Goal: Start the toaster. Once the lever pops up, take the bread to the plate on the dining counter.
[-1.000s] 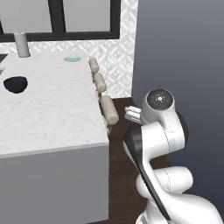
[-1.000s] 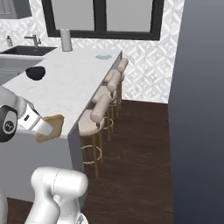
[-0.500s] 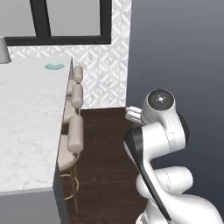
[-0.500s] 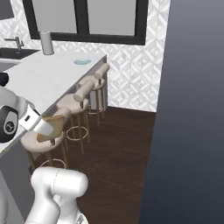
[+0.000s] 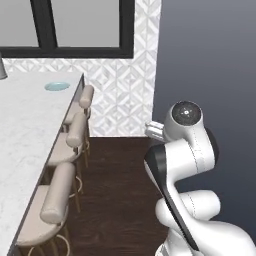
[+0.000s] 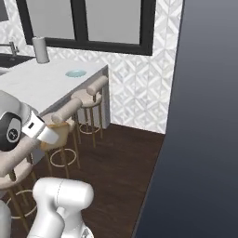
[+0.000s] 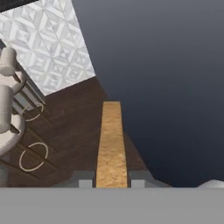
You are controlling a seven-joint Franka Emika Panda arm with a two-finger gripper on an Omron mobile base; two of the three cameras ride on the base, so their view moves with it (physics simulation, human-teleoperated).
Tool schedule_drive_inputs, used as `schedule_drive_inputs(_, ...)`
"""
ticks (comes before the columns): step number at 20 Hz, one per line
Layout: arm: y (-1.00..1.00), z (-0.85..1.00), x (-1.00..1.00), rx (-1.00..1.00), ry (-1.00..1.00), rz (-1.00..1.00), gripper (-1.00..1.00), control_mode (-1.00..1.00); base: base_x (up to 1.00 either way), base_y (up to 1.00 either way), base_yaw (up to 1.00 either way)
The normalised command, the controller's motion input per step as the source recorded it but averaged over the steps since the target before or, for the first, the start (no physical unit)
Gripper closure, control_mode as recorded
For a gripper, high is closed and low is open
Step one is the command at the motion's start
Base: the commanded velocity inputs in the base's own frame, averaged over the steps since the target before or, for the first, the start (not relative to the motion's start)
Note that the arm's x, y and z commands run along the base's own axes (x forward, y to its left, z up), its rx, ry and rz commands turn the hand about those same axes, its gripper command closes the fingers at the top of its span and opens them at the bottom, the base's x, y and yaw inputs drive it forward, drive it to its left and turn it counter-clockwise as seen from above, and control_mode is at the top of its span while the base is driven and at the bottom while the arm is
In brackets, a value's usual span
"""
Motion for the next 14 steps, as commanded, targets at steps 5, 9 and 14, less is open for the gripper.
schedule_drive_inputs(5,0.00,0.00,0.00,0.00,0.00,0.00,1.00,1.00,1.00,-0.08,0.31)
schedule_drive_inputs(9,0.00,0.00,0.00,0.00,0.00,0.00,1.00,1.00,1.00,-0.15,0.30)
schedule_drive_inputs(14,0.00,0.00,0.00,0.00,0.00,0.00,1.00,1.00,1.00,-0.08,0.32)
